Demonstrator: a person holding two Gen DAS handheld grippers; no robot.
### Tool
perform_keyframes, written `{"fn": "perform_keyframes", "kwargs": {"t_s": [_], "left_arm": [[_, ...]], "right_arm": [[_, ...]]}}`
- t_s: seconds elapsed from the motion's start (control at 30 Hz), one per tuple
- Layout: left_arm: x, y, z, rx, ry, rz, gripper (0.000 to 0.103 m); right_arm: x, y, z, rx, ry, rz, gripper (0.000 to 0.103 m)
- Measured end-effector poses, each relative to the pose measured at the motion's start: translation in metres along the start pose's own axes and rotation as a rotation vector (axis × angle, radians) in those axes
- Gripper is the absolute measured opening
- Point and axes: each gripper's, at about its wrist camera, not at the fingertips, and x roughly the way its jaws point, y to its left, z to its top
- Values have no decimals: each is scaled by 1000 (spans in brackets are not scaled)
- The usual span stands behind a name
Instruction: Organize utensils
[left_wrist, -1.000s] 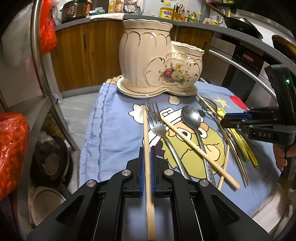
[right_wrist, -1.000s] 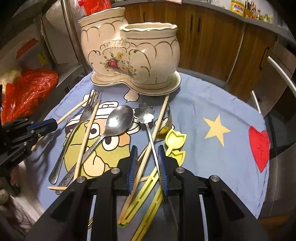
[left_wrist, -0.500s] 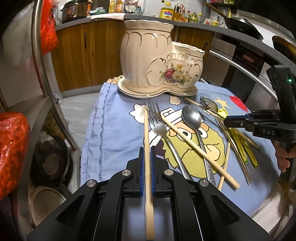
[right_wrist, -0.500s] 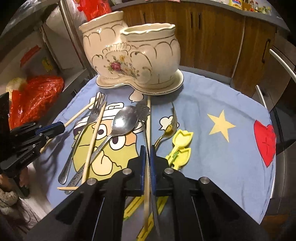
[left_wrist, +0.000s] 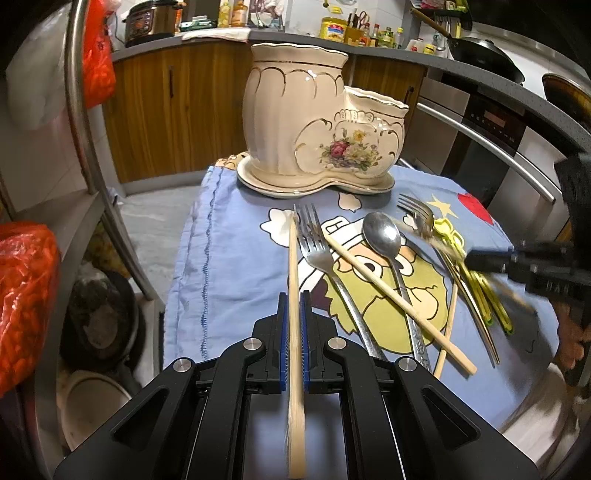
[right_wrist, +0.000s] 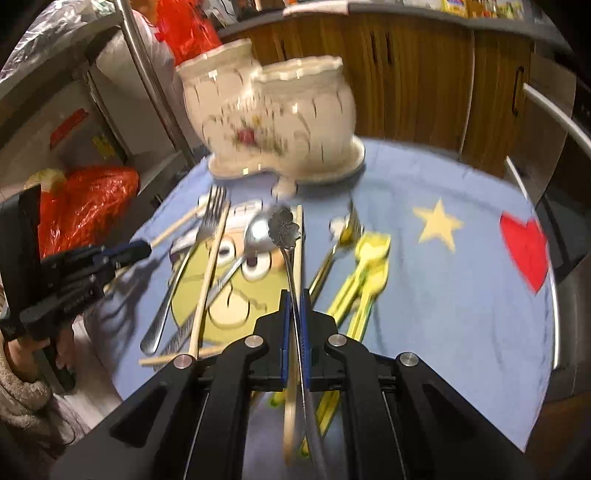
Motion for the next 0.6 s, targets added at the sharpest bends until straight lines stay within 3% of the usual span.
{"fn": "perform_keyframes", "kwargs": {"t_s": [0.23, 0.6], "left_arm": [[0, -1, 0, 2, 2, 0, 6], [0, 1, 0, -4, 8, -3, 6]], "right_arm": [[5, 3, -9, 26, 26, -13, 5], [12, 16, 7, -57, 11, -62, 6]]}}
